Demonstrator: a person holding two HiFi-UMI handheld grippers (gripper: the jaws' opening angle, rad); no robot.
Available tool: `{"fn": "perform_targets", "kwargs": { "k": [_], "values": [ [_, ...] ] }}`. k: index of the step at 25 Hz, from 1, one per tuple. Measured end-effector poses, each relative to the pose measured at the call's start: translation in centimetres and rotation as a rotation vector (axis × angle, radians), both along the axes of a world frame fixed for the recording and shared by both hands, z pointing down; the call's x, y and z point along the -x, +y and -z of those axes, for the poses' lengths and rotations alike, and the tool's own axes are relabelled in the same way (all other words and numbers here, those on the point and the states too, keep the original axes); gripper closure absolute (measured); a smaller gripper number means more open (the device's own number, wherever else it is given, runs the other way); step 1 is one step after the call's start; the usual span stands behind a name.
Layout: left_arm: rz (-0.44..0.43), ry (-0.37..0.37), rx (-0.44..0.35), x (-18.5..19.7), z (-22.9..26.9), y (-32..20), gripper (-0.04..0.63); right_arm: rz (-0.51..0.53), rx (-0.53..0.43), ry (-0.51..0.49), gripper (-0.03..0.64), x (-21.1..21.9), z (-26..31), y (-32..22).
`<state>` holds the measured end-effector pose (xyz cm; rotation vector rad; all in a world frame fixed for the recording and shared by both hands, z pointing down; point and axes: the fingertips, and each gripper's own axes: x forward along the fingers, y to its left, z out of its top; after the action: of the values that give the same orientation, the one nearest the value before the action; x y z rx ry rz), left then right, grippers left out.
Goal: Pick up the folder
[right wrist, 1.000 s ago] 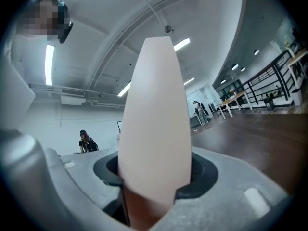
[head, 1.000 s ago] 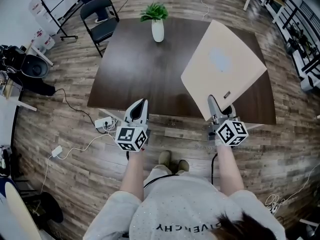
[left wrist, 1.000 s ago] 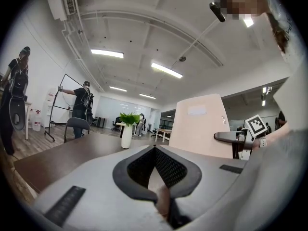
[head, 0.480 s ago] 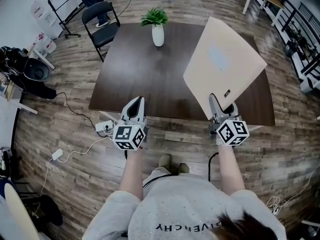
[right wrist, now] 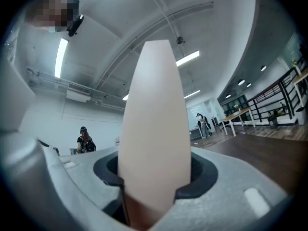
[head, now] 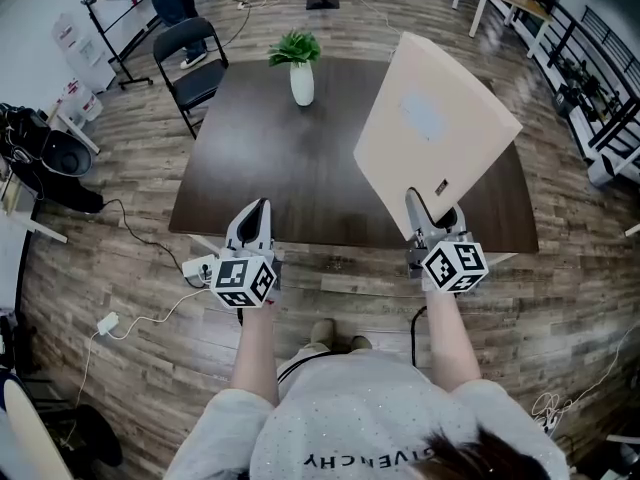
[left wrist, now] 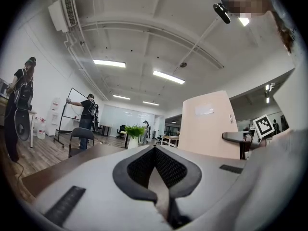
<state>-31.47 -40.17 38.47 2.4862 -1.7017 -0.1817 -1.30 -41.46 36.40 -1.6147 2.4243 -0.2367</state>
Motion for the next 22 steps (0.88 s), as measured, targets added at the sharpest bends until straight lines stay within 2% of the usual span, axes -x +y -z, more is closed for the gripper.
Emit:
{"fn": "perform_targets", "kwargs": {
  "k": [22],
  "values": [
    [0.003,0.001,-0.029,0.8,1.9,0.1,0.598,-0.009,-0.037,0.015,0.368,0.8,1.8,0.2]
  ]
}}
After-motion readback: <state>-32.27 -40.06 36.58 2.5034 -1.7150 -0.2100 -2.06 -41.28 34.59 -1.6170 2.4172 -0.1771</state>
